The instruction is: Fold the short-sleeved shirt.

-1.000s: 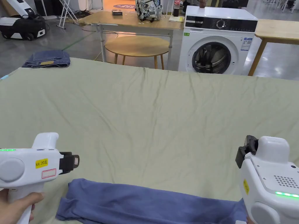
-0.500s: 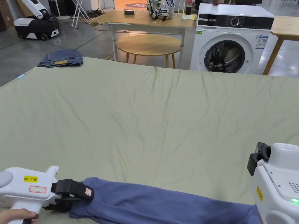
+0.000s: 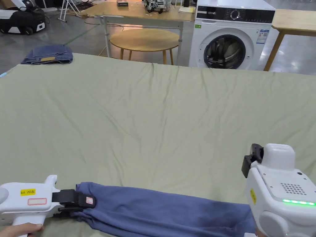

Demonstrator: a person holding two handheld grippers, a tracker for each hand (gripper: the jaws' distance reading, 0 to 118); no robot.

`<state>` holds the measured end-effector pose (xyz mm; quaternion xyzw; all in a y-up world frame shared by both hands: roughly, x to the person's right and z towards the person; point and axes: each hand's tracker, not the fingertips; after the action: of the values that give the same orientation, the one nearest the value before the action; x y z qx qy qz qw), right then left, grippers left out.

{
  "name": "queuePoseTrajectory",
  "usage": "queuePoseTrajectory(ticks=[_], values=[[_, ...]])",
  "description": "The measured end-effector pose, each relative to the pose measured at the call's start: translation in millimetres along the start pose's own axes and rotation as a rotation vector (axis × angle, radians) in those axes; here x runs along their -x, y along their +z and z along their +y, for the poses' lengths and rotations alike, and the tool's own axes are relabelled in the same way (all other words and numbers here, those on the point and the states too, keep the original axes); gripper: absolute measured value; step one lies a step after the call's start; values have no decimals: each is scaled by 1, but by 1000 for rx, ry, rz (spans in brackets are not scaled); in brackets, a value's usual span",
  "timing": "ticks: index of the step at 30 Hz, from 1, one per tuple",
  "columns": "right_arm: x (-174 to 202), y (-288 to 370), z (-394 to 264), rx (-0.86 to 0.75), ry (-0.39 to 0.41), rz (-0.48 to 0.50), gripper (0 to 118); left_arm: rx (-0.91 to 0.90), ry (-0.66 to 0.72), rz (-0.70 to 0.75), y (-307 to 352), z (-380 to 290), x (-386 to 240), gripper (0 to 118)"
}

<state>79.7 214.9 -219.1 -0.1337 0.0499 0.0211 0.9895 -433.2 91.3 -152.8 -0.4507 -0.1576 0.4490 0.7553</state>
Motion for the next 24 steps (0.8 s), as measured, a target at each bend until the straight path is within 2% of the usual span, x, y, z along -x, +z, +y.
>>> queuePoseTrajectory(ticks=[7, 11, 17, 21, 24], values=[[2, 0, 2, -38, 13, -12, 0, -71, -58, 16, 40, 3, -35, 8], [4, -1, 4, -43, 26, -16, 0, -89, -114, 81, 54, 17, -38, 8], [3, 2, 4, -42, 43, -16, 0, -113, -194, 188, 79, 23, -81, 8], [-1, 5, 5, -43, 39, -21, 0, -110, -225, 203, 73, 9, -123, 8], [-6, 8, 6, -44, 30, -27, 0, -87, -247, 140, 64, 17, -124, 8]])
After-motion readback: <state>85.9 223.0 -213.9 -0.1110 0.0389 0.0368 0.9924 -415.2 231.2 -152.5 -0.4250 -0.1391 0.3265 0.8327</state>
